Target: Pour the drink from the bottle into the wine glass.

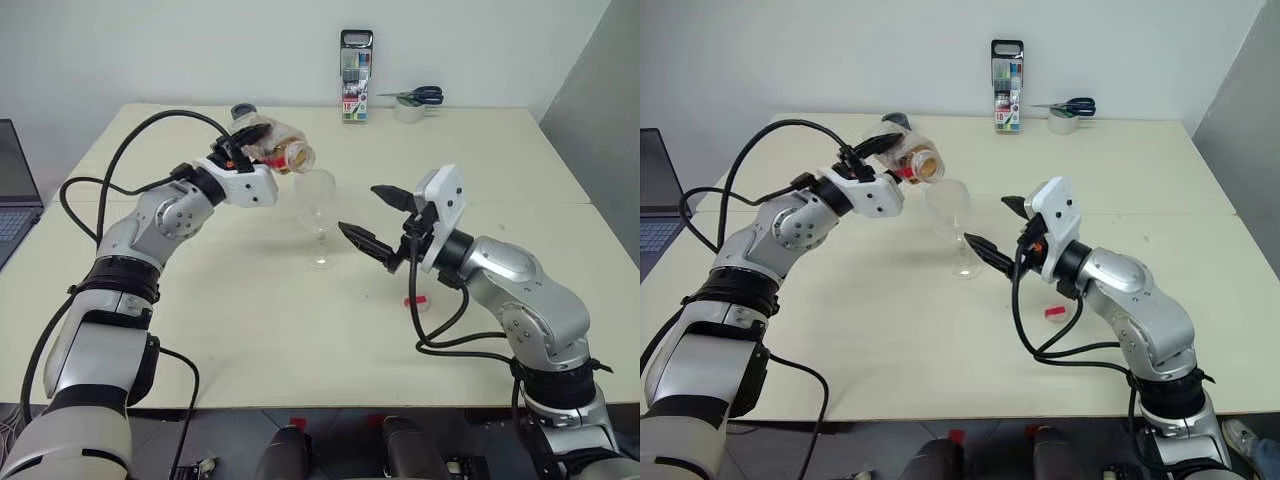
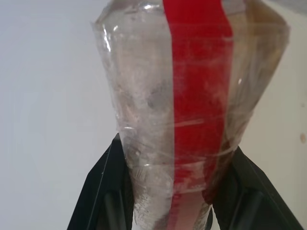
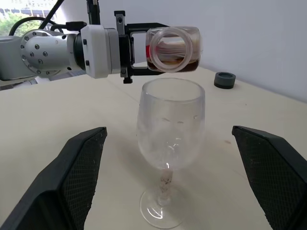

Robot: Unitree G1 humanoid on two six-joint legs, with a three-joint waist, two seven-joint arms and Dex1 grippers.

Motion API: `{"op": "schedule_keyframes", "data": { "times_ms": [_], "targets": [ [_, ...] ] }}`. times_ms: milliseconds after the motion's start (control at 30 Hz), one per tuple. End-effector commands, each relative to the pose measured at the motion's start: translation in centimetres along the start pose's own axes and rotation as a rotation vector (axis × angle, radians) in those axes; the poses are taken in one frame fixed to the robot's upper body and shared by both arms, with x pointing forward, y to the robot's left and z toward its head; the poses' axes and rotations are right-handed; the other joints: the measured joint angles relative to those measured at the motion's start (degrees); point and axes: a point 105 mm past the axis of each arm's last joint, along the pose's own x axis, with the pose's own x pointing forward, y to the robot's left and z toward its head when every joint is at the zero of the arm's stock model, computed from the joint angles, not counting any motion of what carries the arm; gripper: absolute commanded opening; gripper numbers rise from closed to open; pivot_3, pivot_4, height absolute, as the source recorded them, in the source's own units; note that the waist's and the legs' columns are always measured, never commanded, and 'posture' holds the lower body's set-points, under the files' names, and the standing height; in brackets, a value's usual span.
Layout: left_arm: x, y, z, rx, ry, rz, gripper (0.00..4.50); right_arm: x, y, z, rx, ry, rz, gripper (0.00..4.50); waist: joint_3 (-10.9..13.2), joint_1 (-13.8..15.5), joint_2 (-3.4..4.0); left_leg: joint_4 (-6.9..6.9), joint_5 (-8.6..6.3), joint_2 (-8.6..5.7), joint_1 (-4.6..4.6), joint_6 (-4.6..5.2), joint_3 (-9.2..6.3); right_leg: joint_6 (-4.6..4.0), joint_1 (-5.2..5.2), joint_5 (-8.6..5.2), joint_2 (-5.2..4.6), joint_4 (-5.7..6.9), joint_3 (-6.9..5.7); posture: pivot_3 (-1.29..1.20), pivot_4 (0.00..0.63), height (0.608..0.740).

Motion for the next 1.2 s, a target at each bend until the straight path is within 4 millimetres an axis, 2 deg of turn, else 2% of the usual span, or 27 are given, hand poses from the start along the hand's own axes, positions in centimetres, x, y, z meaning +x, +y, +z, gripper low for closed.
{"op": "schedule_keyframes", "data": {
  "times_ms": [33,433,700,1200],
  "targets": [
    [0.2,3.2,0.2,0.072,-0.019,0.081,1.68,0.2,0.9,2.0,-0.039,-0.066,0.027,4.5,0.0,-0.12,0.0,0.0,0.0,0.0,0.0,0.0,0.0,0.0,0.0,0.0,0.0,0.0,0.0,0.0,0.15,0.74],
    [0.2,4.2,0.0,0.143,-0.023,0.085,1.68,0.2,1.5,1.9,-0.032,-0.062,0.064,4.5,0.0,-0.24,0.0,0.01,0.05,0.0,-0.03,-0.08,-0.05,0.0,-0.01,0.0,-0.01,0.02,-0.1,0.0,0.15,0.74],
    [0.0,4.5,0.0,0.182,-0.031,0.087,1.68,-1.0,1.0,1.4,-0.106,-0.074,0.079,4.5,0.0,-0.23,0.0,0.02,0.05,-0.01,-0.06,-0.08,-0.08,0.0,-0.01,0.0,-0.02,0.0,-0.15,0.0,0.15,0.74],
    [-0.1,5.2,-0.6,0.227,-0.02,0.084,1.68,-3.1,-0.7,0.6,-0.112,0.005,0.106,4.5,0.0,-0.26,0.0,0.04,0.05,0.0,-0.1,-0.08,-0.14,0.0,-0.01,0.0,-0.07,0.02,-0.33,0.0,0.15,0.74]
  ]
}}
